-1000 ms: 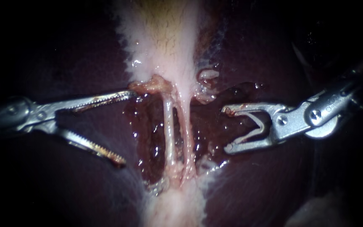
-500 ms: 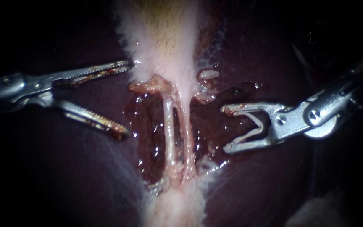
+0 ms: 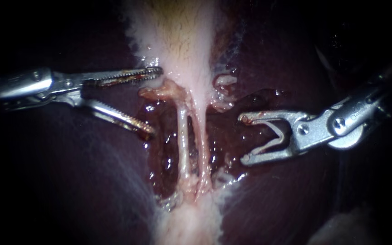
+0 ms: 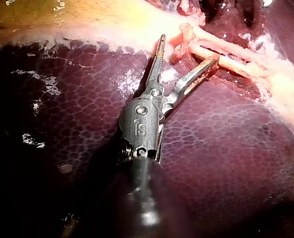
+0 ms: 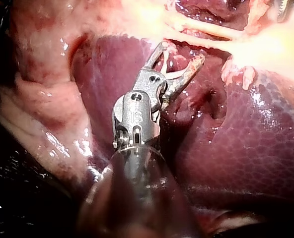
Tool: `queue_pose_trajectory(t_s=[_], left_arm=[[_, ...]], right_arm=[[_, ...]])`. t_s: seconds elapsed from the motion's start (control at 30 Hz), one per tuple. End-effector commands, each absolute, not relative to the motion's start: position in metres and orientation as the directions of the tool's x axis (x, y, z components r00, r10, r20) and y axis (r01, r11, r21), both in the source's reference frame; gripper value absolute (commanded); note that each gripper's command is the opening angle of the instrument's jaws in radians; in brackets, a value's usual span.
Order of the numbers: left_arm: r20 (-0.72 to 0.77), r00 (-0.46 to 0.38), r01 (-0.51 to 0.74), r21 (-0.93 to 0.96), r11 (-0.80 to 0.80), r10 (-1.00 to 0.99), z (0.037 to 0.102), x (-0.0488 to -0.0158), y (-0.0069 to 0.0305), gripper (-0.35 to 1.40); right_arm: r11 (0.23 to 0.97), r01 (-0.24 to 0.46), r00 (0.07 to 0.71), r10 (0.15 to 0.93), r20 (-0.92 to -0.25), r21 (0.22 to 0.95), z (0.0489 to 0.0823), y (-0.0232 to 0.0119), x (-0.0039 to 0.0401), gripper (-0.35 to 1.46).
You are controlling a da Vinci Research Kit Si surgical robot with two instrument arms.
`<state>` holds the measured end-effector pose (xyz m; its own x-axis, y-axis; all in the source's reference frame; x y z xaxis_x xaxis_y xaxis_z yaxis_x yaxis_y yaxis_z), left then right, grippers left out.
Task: Grabbing gallbladder
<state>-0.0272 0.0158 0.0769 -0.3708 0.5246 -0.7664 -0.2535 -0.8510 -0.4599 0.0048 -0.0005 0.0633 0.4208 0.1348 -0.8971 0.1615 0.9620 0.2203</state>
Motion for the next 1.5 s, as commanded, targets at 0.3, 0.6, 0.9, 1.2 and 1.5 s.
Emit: queue_pose_trajectory(t_s=[0.3,0.6,0.9,1.2,1.5], left_arm=[[-0.744,-0.392,-0.281,-0.463,-0.841,0.54,0.0765,-0.0266,0.0163,0.11],[-0.715,-0.394,-0.308,-0.49,-0.816,0.578,0.0748,-0.026,0.0169,-0.35],[-0.609,-0.409,-0.355,-0.58,-0.733,0.68,0.0715,-0.0253,0.0162,-0.35],[-0.582,-0.402,-0.342,-0.621,-0.705,0.707,0.063,-0.0242,0.0183,-0.35],[-0.59,-0.364,-0.341,-0.635,-0.693,0.72,0.0598,-0.0244,0.0182,-0.35]], right_arm=[[0.962,0.161,0.421,0.135,-0.897,0.22,0.0632,-0.0005,0.0048,0.5],[0.962,0.162,0.42,0.134,-0.897,0.22,0.0631,-0.0006,0.0048,0.5],[0.962,0.163,0.42,0.134,-0.897,0.22,0.0631,-0.0006,0.0047,0.5],[0.962,0.162,0.42,0.135,-0.897,0.22,0.0631,-0.0006,0.0047,0.5],[0.962,0.162,0.42,0.135,-0.897,0.22,0.0631,-0.0006,0.0047,0.5]])
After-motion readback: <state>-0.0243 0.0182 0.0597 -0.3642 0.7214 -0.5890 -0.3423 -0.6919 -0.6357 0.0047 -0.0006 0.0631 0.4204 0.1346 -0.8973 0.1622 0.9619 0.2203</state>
